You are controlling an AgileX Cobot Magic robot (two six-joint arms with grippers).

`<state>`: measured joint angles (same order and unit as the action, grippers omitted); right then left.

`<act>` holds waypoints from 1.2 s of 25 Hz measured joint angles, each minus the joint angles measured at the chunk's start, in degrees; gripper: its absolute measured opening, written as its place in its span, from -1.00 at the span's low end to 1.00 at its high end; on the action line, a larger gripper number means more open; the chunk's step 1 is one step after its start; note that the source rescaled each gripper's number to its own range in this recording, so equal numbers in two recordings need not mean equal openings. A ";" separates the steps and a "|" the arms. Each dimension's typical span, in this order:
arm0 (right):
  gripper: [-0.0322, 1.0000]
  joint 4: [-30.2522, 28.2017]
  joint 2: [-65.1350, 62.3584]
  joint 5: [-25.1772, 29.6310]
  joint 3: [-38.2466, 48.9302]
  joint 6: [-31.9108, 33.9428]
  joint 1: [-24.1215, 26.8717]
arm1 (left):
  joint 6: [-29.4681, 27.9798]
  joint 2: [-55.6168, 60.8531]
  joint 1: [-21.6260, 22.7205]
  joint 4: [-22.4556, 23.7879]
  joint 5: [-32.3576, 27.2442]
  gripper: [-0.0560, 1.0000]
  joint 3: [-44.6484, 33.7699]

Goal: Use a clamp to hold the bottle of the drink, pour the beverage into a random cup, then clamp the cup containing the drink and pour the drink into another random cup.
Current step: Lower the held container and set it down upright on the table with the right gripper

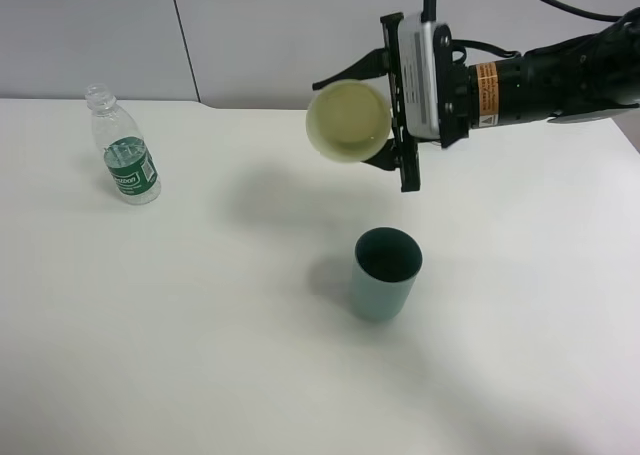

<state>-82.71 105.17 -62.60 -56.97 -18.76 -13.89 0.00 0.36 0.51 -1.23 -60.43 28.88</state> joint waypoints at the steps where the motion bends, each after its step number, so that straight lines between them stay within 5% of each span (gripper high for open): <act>1: -0.94 2.27 0.00 0.00 0.04 3.44 -0.16 | 0.00 0.00 0.00 0.00 0.00 1.00 0.00; 9: -0.94 25.20 0.59 0.06 0.16 20.56 -4.83 | 0.00 0.00 0.00 0.00 0.00 1.00 0.00; 17: -0.94 44.39 2.48 7.22 0.16 23.55 -11.30 | 0.00 0.00 0.00 0.00 0.05 1.00 0.00; 30: -0.94 47.65 13.96 13.13 -10.60 33.84 -12.04 | 0.00 0.00 0.00 0.00 0.05 1.00 0.00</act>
<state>-35.06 119.13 -49.47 -67.57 15.08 -25.93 0.00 0.36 0.51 -1.23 -60.38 28.88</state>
